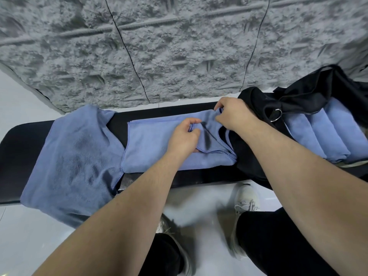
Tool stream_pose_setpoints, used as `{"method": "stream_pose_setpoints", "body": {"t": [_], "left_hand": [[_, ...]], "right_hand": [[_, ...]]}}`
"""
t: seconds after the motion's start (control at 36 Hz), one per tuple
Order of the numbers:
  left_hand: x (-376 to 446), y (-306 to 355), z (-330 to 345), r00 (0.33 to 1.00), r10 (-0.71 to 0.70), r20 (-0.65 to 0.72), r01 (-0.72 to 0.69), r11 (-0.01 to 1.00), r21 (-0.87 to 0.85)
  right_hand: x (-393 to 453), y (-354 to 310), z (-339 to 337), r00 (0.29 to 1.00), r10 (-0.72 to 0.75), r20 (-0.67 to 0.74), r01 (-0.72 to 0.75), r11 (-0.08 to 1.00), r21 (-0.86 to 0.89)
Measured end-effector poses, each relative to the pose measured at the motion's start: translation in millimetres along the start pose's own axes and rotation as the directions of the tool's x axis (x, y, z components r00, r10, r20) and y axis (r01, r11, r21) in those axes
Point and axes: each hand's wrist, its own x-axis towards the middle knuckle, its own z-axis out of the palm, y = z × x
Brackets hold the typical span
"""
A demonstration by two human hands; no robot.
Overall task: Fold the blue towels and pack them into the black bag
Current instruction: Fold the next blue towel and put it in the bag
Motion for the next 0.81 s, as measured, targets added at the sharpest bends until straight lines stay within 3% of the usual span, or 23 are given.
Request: {"method": "stream_pose_setpoints", "body": {"t": [0.08, 0.31, 0.36, 0.47, 0.56, 0.67, 0.81], "left_hand": [[0.1, 0.6, -0.3, 1.0, 0.0, 0.0, 0.0, 1.0, -0.029], [7.4, 18.2, -0.4, 0.998, -0.053, -0.037, 0.039, 0.951, -0.307], [10.3, 23.1, 2.6, 0.997, -0.073, -0.028, 0.057, 0.928, -0.368], [16.1, 30.5, 9.2, 0.993, -0.113, -0.018, 0.089, 0.866, -0.493], [19.5, 33.9, 12.5, 0.988, -0.149, -0.03, 0.108, 0.831, -0.546], [18.9, 34.0, 11.9, 0.988, -0.151, 0.022, 0.138, 0.825, -0.548], [27.0, 21.4, -12.6, 0.961, -0.104, -0.257, 0.011, 0.941, -0.339]], "right_hand": [[3.0, -0.5, -0.8, 0.998, 0.036, -0.051, -0.036, 0.999, 0.019], [-4.9, -2.4, 5.3, 0.984, 0.01, -0.18, 0.052, 0.939, 0.339], [-11.4, -3.3, 5.1, 0.991, -0.02, -0.129, 0.069, 0.918, 0.39], [-27.2, -0.7, -0.3, 0.982, -0.105, 0.157, 0.008, 0.853, 0.522], [-28.3, 5.1, 1.4, 0.964, -0.106, 0.245, -0.01, 0.902, 0.431], [-18.3, 3.9, 10.4, 0.997, 0.007, 0.075, -0.026, 0.969, 0.246], [-13.8, -0.3, 15.1, 0.997, 0.072, 0.018, -0.074, 0.981, 0.182]]}}
